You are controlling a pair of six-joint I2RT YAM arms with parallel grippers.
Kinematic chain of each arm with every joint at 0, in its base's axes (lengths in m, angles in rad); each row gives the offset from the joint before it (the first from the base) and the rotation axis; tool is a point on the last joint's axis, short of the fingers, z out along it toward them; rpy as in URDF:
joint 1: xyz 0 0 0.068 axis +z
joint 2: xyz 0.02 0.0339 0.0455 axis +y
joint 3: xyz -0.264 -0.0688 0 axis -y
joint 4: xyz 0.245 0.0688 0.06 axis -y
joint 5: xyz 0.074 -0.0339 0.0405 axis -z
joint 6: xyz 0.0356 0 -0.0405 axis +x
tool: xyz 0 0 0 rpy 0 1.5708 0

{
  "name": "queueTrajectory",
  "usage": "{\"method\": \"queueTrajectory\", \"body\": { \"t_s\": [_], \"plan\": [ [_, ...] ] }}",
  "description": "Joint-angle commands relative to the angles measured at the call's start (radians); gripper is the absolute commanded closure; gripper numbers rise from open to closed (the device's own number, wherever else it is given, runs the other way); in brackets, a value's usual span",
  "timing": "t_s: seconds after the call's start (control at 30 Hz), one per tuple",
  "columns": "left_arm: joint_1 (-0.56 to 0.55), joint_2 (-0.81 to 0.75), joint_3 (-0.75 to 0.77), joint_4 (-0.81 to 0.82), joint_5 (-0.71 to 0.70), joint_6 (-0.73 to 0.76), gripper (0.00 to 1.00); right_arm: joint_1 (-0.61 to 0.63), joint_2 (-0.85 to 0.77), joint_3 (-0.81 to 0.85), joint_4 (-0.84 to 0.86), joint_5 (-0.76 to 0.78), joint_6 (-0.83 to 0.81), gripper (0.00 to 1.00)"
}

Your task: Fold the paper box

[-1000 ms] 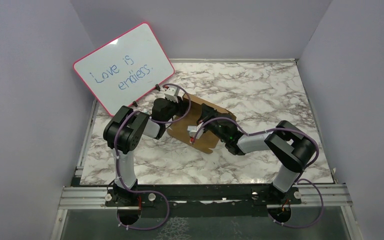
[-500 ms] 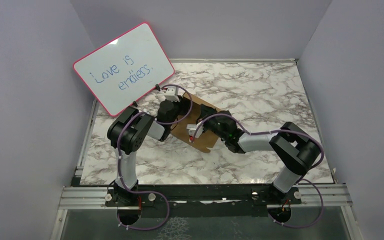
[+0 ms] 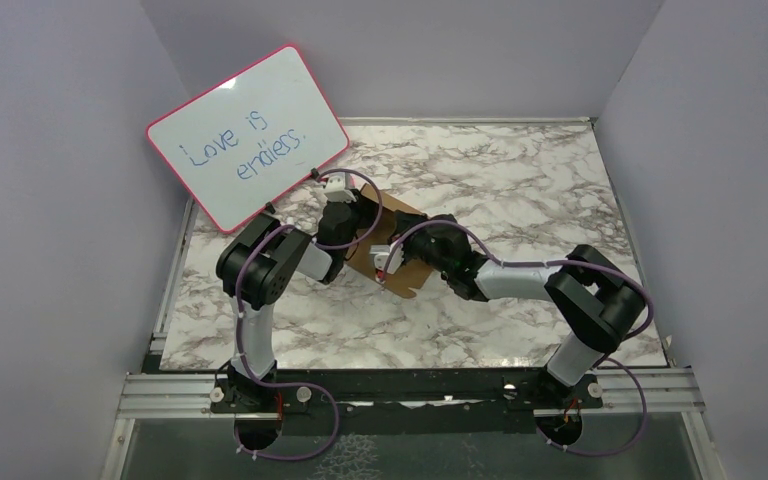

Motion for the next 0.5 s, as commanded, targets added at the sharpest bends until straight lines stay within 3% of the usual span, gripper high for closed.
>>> {"method": "queueTrajectory", "body": {
  "t_s": [0.0,0.27,0.47],
  "plan": [
    [0.031,0.007,0.038,0.089,-0.108,-0.011,0.79,0.013,0.018,-0.024,-0.153,-0.004,0.06,0.95],
    [0.03,-0.043,-0.058,0.206,-0.025,0.01,0.94,0.011,0.007,-0.012,-0.122,0.031,0.08,0.95],
    [0.03,-0.152,-0.134,0.152,0.043,-0.02,0.97,0.011,-0.061,0.082,-0.398,-0.051,0.195,0.95]
  ]
}}
